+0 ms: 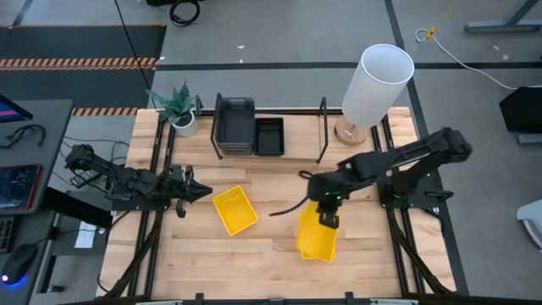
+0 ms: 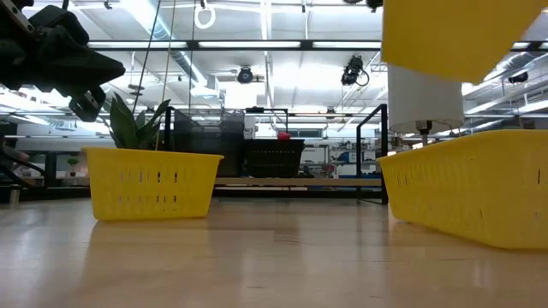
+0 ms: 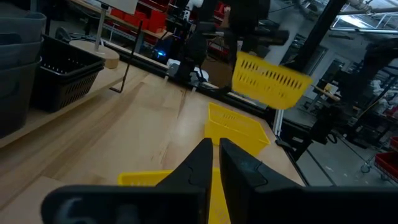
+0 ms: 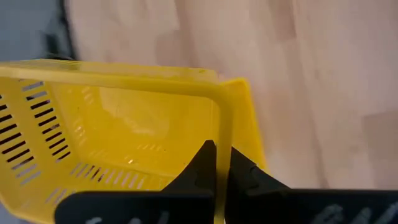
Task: Stack baskets on shelf by color
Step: Stack the right yellow basket on top of the yellow middle basket, then stack the left yellow basket on top of the right yellow basket
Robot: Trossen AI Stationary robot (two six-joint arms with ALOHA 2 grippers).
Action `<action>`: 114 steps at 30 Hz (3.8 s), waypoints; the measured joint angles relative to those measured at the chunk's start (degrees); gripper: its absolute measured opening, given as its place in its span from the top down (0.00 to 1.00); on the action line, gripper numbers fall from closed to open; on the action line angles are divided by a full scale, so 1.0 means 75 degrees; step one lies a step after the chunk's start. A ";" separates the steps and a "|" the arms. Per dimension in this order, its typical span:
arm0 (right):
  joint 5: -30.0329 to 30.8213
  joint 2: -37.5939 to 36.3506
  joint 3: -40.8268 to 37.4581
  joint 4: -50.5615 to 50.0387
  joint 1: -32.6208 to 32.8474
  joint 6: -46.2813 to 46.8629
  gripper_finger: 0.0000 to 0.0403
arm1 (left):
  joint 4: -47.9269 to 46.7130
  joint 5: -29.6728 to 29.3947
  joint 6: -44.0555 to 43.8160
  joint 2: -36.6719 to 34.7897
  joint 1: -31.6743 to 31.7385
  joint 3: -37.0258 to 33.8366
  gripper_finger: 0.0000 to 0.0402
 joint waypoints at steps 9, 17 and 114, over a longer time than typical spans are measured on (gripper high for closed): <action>0.0252 0.1452 0.0743 -0.1440 -0.0006 -0.1424 0.98 | -0.0002 -0.0001 0.0000 0.0003 -0.0003 0.0001 0.94; 0.0052 0.1968 0.0836 -0.1454 -0.0009 -0.1966 0.98 | 0.0000 0.0000 0.0000 0.0000 -0.0001 0.0000 0.92; 0.0687 0.6721 0.5987 0.2330 -0.0070 -0.4286 0.59 | 0.0046 0.0000 0.0000 0.0052 -0.0003 0.0000 0.92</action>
